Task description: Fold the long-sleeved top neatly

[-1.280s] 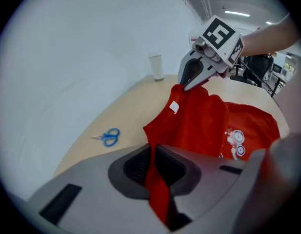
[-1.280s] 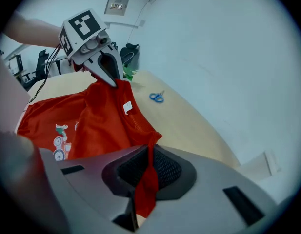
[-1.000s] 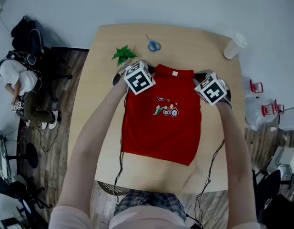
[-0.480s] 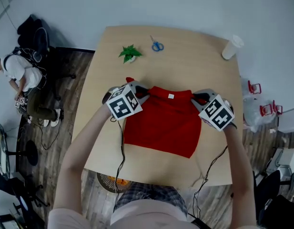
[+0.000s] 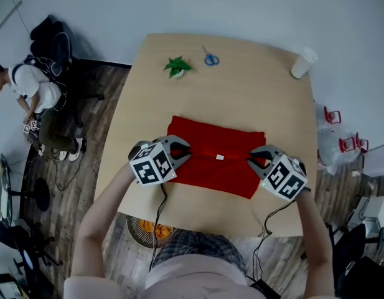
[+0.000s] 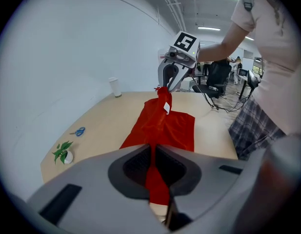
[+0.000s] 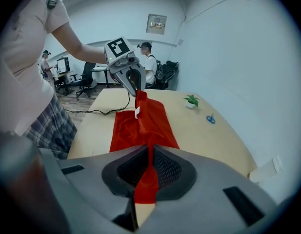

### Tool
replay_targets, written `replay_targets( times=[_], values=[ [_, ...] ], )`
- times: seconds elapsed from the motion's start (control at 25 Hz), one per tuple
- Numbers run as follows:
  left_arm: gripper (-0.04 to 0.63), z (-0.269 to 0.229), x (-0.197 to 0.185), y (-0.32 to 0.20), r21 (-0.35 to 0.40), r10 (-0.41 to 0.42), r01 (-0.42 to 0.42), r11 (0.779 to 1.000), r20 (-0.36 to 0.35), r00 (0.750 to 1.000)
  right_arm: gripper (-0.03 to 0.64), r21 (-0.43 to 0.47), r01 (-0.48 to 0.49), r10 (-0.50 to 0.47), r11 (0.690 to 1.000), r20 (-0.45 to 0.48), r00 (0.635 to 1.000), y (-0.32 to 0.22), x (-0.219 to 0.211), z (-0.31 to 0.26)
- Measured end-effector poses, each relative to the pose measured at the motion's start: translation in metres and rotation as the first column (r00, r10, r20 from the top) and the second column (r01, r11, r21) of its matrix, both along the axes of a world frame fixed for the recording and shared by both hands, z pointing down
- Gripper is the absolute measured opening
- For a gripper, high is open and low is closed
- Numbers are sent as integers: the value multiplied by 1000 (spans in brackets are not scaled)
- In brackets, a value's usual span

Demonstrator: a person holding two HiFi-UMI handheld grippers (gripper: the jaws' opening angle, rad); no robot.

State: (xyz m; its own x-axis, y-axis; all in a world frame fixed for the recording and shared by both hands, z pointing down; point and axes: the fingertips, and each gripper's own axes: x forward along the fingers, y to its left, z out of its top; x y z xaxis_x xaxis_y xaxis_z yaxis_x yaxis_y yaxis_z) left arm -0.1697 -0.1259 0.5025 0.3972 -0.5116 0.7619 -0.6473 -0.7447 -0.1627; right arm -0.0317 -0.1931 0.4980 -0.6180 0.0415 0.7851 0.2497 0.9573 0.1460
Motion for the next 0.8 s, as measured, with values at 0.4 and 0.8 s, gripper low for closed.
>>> replay_targets(
  times=[0.4, 0.8],
  values=[
    [31, 46, 32, 65, -105, 47, -47, 993, 3, 999, 44, -69, 99, -106, 993, -102, 989, 68, 31, 50],
    [32, 103, 57, 100, -209, 46, -49, 977, -21, 999, 46, -132, 198, -223, 971, -220, 950, 102, 55, 110]
  ],
)
